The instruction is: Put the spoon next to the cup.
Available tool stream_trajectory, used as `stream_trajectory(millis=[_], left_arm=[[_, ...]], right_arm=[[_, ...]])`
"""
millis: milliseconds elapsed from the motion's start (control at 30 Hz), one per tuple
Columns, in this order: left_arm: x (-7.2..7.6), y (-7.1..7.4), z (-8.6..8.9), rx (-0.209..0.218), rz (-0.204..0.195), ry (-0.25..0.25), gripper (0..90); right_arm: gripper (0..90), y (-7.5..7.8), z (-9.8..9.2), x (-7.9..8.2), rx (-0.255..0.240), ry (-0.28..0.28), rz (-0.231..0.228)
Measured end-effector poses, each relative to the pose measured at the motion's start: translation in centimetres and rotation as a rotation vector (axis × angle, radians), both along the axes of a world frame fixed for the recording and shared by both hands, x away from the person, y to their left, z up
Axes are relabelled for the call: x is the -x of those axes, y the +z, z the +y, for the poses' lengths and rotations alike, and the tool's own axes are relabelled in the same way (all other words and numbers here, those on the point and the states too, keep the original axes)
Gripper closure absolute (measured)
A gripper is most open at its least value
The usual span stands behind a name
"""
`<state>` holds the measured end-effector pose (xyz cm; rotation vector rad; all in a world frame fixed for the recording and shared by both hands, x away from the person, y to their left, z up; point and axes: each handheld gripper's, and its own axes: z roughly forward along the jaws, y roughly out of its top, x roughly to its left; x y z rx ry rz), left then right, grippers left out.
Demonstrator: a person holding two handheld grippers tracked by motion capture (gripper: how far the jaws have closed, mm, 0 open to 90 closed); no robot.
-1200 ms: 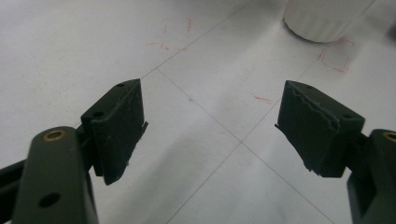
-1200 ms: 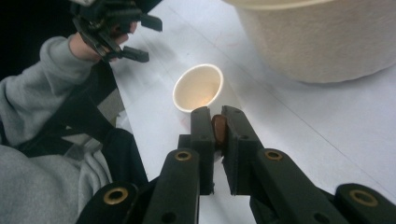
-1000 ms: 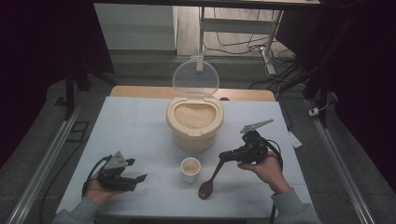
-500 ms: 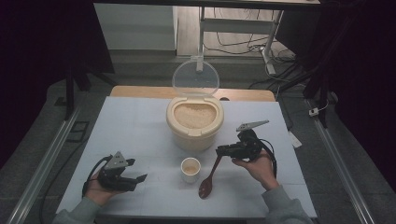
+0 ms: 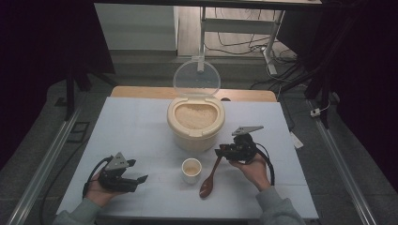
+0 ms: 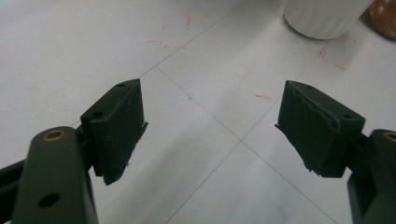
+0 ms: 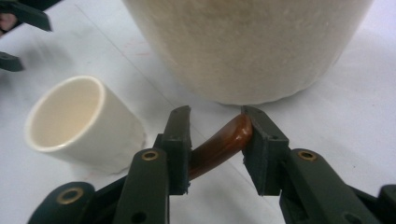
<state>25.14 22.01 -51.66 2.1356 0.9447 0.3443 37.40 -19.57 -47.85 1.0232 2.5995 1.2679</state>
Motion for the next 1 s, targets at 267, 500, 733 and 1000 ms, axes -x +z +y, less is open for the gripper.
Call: stream_trajectory(millis=[267, 500, 733, 1000], left_arm=[[0.0, 0.0, 0.0, -0.002, 0.001, 0.0, 22.7], [0.0, -0.1, 0.0, -0.003, 0.0, -0.001, 22.7], [0.0, -0.1, 0.0, -0.005, 0.001, 0.001, 22.7], [0.0, -0.1, 0.0, -0.005, 0.001, 0.0, 22.6]], right_arm=[[56.8, -1.8, 0.9, -1.0, 0.064, -0.016, 0.007], [53.6, -3.2, 1.4, -1.6, 0.136, -0.032, 0.012], [51.1, -4.0, 1.5, -1.7, 0.173, -0.043, 0.005], [45.9, -2.9, 0.4, -1.2, 0.086, -0.092, -0.041]])
